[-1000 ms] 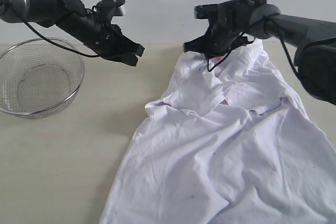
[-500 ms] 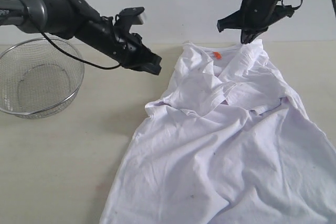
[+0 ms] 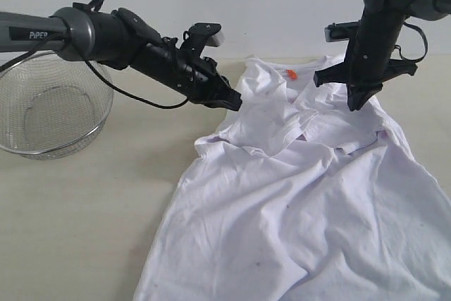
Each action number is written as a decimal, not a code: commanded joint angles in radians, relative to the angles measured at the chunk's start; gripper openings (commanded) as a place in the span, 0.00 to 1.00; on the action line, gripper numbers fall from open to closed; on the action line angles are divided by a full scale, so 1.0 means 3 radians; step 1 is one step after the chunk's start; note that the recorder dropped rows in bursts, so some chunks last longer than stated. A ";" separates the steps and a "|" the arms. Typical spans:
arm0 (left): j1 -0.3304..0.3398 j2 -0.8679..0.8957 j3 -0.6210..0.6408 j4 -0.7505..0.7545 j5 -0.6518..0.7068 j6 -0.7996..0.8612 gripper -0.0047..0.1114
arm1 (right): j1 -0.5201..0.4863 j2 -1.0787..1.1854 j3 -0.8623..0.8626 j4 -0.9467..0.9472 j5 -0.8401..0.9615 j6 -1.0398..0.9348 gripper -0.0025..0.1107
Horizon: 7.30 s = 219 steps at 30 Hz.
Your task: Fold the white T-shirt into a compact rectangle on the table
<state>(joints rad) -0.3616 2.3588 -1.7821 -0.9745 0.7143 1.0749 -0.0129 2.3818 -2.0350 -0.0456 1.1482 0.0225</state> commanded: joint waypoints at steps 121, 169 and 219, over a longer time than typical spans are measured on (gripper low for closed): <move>0.0104 0.0716 -0.0961 0.0183 -0.0360 -0.0614 0.08 | 0.0311 0.0002 -0.0109 0.0507 -0.0563 -0.0631 0.02; 0.0297 0.0902 -0.0942 0.0771 0.0177 -0.1310 0.08 | 0.0538 0.0320 -0.0038 0.0353 -0.1043 -0.0713 0.02; 0.0825 0.0550 -0.1036 0.0395 0.0143 -0.0813 0.08 | 0.0488 0.0266 -0.0038 -0.0484 -0.0767 0.0030 0.02</move>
<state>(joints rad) -0.1045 2.5602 -2.0806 -0.7744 0.7110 0.7464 0.1529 2.4759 -2.0617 -0.1621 0.8724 0.0655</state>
